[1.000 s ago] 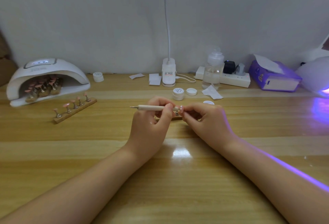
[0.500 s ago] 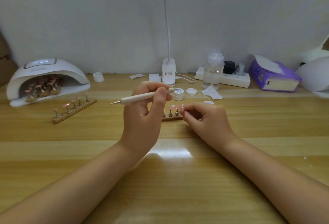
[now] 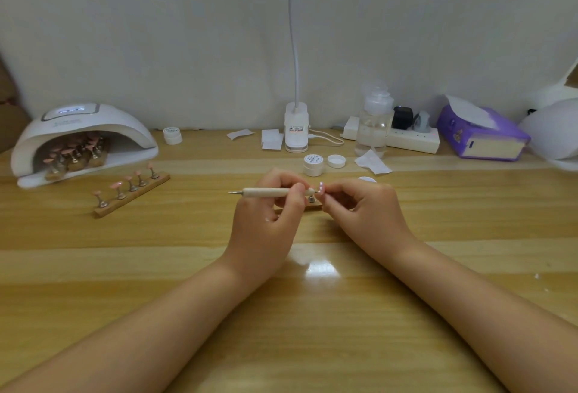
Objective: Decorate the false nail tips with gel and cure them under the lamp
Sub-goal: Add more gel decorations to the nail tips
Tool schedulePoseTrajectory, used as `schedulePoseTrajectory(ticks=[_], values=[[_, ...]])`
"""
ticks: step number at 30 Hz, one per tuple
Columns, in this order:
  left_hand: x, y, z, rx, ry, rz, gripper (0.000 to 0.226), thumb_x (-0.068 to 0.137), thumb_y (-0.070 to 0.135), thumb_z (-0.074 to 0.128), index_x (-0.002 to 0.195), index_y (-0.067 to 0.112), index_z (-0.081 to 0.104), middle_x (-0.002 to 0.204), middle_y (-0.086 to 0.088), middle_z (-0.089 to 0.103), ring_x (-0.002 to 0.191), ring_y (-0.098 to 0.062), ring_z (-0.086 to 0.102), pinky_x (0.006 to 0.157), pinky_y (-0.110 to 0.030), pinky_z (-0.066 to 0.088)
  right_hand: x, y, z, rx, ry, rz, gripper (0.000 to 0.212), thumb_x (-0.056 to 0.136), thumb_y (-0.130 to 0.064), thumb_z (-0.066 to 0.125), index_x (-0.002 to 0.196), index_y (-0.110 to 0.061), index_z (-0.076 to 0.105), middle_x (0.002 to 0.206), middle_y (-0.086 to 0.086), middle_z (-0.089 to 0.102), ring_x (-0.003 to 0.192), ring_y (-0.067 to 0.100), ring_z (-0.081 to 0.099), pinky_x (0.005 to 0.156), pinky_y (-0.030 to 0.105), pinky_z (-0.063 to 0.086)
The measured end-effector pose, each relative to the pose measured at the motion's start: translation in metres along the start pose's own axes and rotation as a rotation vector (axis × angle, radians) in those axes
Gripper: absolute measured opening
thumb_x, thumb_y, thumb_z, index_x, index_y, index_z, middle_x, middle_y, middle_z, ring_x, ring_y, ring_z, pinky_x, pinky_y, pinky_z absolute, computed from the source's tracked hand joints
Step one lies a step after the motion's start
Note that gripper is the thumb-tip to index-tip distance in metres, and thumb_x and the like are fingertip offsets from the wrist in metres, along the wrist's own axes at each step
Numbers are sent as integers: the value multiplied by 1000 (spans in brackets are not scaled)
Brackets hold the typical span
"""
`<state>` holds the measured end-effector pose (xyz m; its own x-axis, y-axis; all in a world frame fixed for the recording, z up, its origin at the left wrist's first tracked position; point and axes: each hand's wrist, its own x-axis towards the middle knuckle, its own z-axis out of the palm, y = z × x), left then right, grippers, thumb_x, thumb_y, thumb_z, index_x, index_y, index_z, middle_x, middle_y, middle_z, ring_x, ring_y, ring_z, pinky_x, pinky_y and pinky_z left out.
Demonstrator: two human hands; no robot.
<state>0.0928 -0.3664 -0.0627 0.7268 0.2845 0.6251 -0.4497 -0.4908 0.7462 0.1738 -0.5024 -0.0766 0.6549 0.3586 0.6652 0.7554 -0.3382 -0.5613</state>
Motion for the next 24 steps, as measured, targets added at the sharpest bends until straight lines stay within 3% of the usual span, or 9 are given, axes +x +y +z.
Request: schedulePoseTrajectory(ticks=[9, 24], values=[[0, 1, 0, 20, -12, -9, 12, 88, 21, 51, 81, 22, 61, 79, 6, 66, 69, -19, 63, 63, -37, 49, 0, 0, 1, -2, -12, -1, 11, 80, -7, 73, 89, -13, 75, 70, -17, 63, 65, -11, 58, 65, 5, 43], [0, -1, 1, 7, -13, -31, 13, 88, 22, 51, 81, 20, 62, 77, 3, 66, 69, -26, 63, 64, -44, 48, 0, 1, 0, -20, -16, -11, 9, 81, -7, 72, 88, -11, 76, 71, -16, 64, 65, -13, 57, 64, 3, 40]])
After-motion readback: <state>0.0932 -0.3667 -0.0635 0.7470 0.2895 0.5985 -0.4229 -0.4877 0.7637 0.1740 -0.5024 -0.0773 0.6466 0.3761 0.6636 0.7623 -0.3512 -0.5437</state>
